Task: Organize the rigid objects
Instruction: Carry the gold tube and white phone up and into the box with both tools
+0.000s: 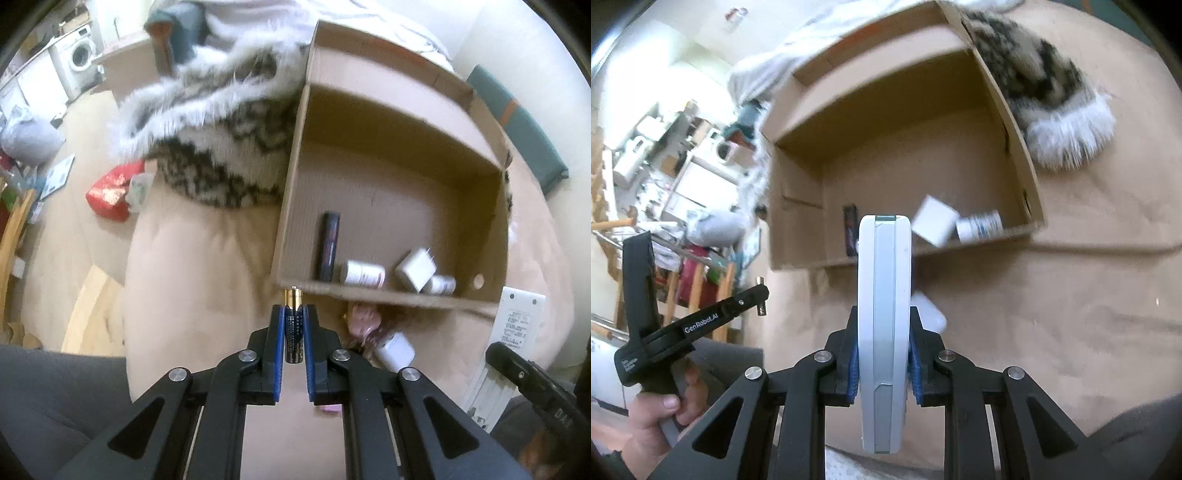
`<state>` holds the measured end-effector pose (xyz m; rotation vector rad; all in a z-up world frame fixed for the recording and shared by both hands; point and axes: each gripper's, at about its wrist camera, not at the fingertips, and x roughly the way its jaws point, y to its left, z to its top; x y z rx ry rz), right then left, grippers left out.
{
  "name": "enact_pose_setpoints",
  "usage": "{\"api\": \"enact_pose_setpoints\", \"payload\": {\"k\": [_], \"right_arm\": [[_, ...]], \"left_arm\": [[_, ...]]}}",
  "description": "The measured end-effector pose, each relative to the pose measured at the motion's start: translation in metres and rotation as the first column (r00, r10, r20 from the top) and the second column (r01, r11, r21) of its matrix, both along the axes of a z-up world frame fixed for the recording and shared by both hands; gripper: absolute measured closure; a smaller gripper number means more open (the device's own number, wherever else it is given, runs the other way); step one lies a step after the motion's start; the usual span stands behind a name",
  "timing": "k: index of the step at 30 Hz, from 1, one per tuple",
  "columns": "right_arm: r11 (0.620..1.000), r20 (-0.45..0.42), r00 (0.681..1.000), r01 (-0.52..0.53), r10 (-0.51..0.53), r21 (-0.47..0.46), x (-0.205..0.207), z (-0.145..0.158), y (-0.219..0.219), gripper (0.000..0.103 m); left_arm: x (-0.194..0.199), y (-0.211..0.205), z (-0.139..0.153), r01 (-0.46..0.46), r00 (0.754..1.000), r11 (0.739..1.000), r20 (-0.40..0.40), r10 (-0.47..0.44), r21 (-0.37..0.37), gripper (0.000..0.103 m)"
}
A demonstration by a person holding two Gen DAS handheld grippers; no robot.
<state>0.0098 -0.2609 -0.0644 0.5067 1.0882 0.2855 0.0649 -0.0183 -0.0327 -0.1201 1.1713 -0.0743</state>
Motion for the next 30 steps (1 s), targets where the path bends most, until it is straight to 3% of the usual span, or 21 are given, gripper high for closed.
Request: {"api": "enact_pose_setpoints", "payload": {"k": [16, 30], "right_arm": [[0.999, 0.119, 0.993, -0.011, 0.015, -0.032, 0.052, 0.053, -0.018, 0.08], [0.999, 0.089, 0.996, -0.003, 0.008, -0.048, 0.108, 0.032, -0.023, 0.08]], "left_arm": [[0.054, -0.024, 0.026, 0.045, 0.996, 0.999, 0.071, -0.046, 0.025, 0.094], [0.096, -0.049, 0.004, 0.077, 0.996, 0.996, 0.043, -0.079, 0.048, 0.094]]}}
